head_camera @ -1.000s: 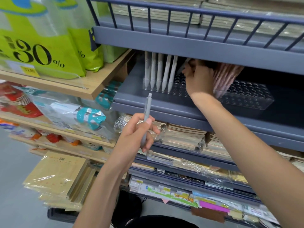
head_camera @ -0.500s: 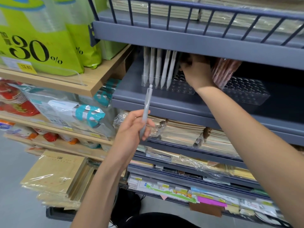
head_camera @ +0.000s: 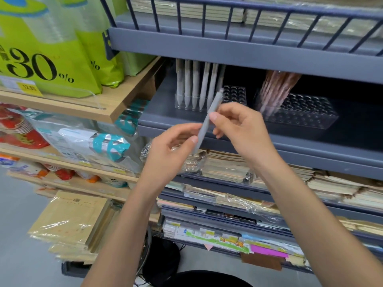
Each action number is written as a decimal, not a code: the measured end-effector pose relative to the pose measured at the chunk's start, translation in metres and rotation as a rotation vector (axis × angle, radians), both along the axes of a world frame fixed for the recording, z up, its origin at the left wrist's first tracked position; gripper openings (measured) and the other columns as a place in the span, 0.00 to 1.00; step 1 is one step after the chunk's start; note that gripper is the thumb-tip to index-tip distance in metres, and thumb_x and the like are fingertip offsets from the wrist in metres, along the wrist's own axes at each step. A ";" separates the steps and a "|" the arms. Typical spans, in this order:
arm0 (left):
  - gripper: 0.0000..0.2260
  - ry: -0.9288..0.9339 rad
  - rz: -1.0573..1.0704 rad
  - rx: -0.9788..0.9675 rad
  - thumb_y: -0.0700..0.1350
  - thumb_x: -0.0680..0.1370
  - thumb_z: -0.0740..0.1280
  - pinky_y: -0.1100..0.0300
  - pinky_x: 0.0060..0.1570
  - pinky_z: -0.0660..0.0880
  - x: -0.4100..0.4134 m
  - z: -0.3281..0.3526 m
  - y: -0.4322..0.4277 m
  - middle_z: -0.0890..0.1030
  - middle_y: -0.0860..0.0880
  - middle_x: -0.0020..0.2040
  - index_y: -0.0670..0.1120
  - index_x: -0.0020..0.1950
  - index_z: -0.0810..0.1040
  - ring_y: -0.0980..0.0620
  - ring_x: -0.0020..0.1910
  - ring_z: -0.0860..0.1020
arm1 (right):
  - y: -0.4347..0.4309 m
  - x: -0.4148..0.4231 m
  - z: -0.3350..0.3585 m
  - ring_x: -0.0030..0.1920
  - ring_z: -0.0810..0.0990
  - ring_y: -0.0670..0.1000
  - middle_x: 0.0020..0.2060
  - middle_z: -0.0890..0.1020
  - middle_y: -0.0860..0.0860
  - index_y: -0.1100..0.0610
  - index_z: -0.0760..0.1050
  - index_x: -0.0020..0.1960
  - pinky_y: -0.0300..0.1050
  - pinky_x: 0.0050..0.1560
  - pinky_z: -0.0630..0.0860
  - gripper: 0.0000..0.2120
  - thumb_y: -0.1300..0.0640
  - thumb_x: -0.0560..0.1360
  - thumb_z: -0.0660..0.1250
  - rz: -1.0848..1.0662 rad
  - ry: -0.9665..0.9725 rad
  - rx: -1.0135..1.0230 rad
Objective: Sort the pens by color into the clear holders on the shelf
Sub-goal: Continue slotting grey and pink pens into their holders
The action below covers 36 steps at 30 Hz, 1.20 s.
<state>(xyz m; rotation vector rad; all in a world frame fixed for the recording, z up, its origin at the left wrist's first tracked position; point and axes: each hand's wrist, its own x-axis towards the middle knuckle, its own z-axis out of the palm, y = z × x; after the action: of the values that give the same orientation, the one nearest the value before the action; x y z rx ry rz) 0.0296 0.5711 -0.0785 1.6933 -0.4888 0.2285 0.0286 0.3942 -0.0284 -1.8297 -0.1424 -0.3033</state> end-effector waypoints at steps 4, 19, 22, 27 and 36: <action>0.09 -0.141 0.229 0.095 0.41 0.80 0.68 0.57 0.57 0.78 0.027 0.010 0.006 0.82 0.53 0.55 0.47 0.59 0.80 0.55 0.56 0.80 | -0.019 0.007 0.007 0.35 0.82 0.53 0.38 0.84 0.54 0.54 0.74 0.50 0.49 0.39 0.82 0.03 0.56 0.80 0.62 -0.147 -0.066 0.108; 0.37 0.107 0.079 0.562 0.60 0.68 0.79 0.62 0.60 0.69 0.156 0.025 0.007 0.80 0.52 0.67 0.51 0.74 0.71 0.51 0.66 0.76 | -0.021 0.055 -0.005 0.46 0.84 0.53 0.45 0.83 0.54 0.47 0.72 0.47 0.58 0.54 0.79 0.09 0.61 0.77 0.66 -0.477 -0.298 0.152; 0.36 0.085 0.084 0.573 0.61 0.68 0.78 0.62 0.59 0.69 0.158 0.022 0.008 0.81 0.52 0.66 0.52 0.73 0.73 0.51 0.65 0.76 | -0.022 0.076 -0.002 0.48 0.83 0.56 0.46 0.83 0.56 0.57 0.75 0.51 0.57 0.56 0.78 0.03 0.62 0.78 0.65 -0.478 -0.231 0.067; 0.35 0.076 0.066 0.571 0.62 0.69 0.77 0.57 0.65 0.72 0.159 0.021 0.010 0.81 0.52 0.65 0.53 0.72 0.74 0.52 0.65 0.77 | -0.021 0.100 0.007 0.45 0.83 0.57 0.43 0.85 0.58 0.58 0.79 0.50 0.55 0.54 0.78 0.07 0.56 0.78 0.64 -0.483 -0.170 -0.210; 0.36 0.105 0.050 0.530 0.62 0.68 0.78 0.51 0.69 0.72 0.159 0.020 0.010 0.81 0.53 0.65 0.53 0.73 0.73 0.52 0.66 0.77 | -0.020 0.112 0.010 0.54 0.81 0.58 0.53 0.84 0.57 0.62 0.79 0.57 0.48 0.56 0.75 0.13 0.56 0.77 0.64 -0.485 -0.138 -0.447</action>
<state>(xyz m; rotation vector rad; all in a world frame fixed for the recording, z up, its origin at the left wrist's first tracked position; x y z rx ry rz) 0.1881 0.5812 -0.0588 2.2231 -0.4529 0.0440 0.1406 0.3740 -0.0185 -2.2760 0.1564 -0.7888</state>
